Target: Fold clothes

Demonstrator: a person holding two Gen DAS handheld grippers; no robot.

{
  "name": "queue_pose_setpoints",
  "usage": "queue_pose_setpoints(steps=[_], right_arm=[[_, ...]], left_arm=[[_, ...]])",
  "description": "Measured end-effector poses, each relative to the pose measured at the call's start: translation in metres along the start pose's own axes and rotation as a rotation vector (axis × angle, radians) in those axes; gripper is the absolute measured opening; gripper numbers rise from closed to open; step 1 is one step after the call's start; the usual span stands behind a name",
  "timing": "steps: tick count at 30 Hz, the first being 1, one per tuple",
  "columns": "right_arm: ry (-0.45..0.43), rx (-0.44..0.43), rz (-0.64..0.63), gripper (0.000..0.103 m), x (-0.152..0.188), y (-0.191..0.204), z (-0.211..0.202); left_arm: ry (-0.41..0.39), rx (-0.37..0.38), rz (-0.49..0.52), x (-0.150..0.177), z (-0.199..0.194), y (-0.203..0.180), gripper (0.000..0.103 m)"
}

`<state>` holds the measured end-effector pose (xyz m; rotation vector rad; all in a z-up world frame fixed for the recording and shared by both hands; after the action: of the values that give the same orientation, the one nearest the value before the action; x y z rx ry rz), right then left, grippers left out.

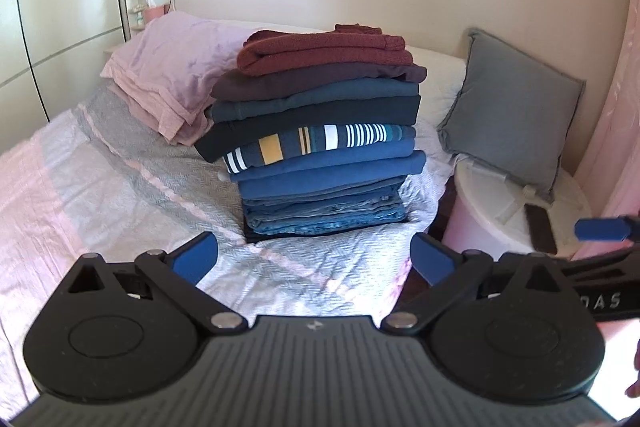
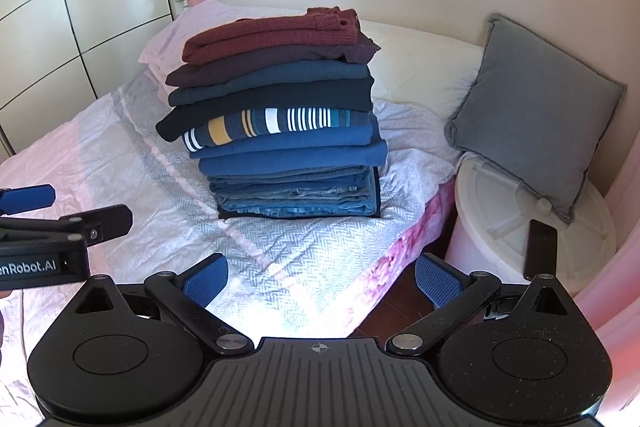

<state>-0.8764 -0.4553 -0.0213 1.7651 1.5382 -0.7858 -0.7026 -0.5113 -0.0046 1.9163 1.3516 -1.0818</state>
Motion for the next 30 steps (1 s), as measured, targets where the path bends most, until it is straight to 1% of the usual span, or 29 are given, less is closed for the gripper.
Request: queue_pose_setpoints(steps=[3, 11, 17, 20, 30], right_arm=[[0.003, -0.005, -0.004, 0.102, 0.000, -0.001, 0.000], [0.012, -0.001, -0.007, 0.102, -0.006, 0.004, 0.005], [-0.003, -0.006, -0.022, 0.102, -0.015, 0.016, 0.008], [-0.005, -0.009, -0.021, 0.102, -0.019, 0.021, 0.010], [-0.017, -0.008, -0.036, 0.102, -0.024, 0.028, 0.013]], left_arm=[[0.011, -0.015, -0.005, -0.001, 0.002, 0.000, 0.101], [0.039, -0.022, -0.062, 0.002, 0.006, 0.008, 0.101], [0.019, -0.068, -0.060, 0.000, 0.006, 0.020, 0.101], [0.011, -0.082, -0.041, -0.001, 0.006, 0.022, 0.101], [0.028, -0.098, -0.024, 0.004, 0.008, 0.025, 0.101]])
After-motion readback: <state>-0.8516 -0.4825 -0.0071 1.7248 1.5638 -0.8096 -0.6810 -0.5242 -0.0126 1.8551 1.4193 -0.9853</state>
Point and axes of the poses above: each gripper's, at about its wrist camera, not at the fingertips, and z roughly the way its jaws point, y to its left, x to its underside, the point moved 6 cm from there along z, roughly the way its jaws point, and after that the axes turned 7 degrees about -y, right-handed, at the moved point
